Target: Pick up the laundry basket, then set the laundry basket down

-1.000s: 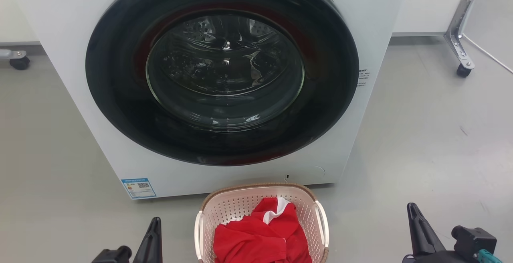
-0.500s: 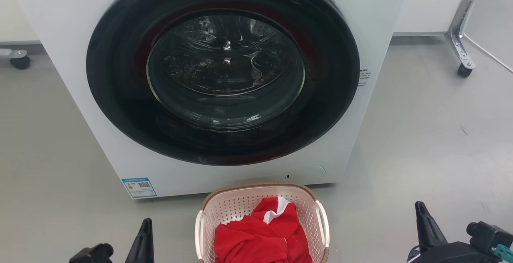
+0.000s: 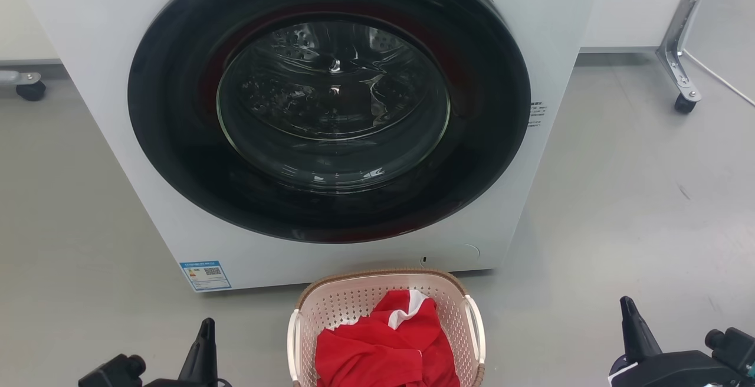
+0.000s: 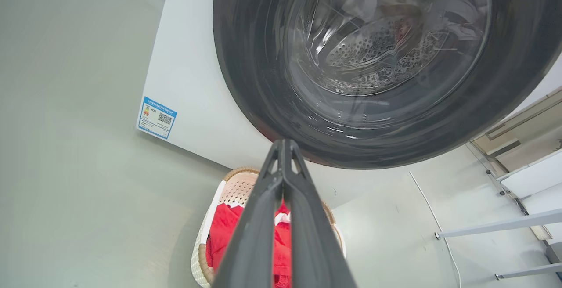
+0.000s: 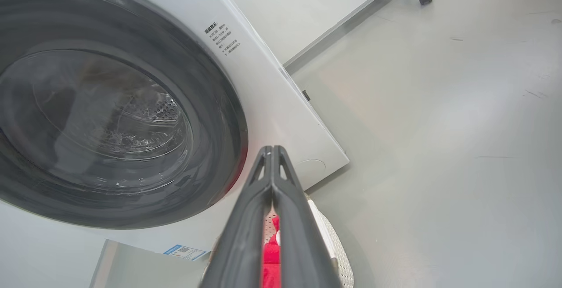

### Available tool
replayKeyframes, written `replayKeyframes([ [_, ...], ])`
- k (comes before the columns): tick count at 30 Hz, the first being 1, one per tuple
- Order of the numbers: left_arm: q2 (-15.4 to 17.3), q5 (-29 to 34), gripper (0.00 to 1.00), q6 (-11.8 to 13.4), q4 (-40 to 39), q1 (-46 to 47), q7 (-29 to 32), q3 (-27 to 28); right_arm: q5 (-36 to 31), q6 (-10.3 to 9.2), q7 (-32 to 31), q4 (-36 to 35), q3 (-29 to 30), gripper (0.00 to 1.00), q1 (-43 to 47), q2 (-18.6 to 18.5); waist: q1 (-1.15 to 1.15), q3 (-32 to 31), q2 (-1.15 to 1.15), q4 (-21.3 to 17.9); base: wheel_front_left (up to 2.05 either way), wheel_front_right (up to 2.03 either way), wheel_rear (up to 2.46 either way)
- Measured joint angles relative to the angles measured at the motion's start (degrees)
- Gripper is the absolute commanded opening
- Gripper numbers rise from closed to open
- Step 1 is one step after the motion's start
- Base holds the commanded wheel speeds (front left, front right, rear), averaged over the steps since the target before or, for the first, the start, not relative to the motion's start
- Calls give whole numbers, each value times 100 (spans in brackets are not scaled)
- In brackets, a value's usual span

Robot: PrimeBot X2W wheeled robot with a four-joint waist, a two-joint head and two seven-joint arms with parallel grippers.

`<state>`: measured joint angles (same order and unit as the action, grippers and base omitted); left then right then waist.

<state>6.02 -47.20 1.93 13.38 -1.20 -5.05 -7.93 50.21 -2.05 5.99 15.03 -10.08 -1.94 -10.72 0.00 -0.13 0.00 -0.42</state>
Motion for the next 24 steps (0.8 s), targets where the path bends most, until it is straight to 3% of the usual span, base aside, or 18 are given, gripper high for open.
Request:
replayKeyframes([
  [24, -120, -1713, 0, -353, 133, 221, 453, 513, 1591, 328, -495, 68, 682, 0, -114, 318, 0, 9, 0, 16, 0, 0, 0],
])
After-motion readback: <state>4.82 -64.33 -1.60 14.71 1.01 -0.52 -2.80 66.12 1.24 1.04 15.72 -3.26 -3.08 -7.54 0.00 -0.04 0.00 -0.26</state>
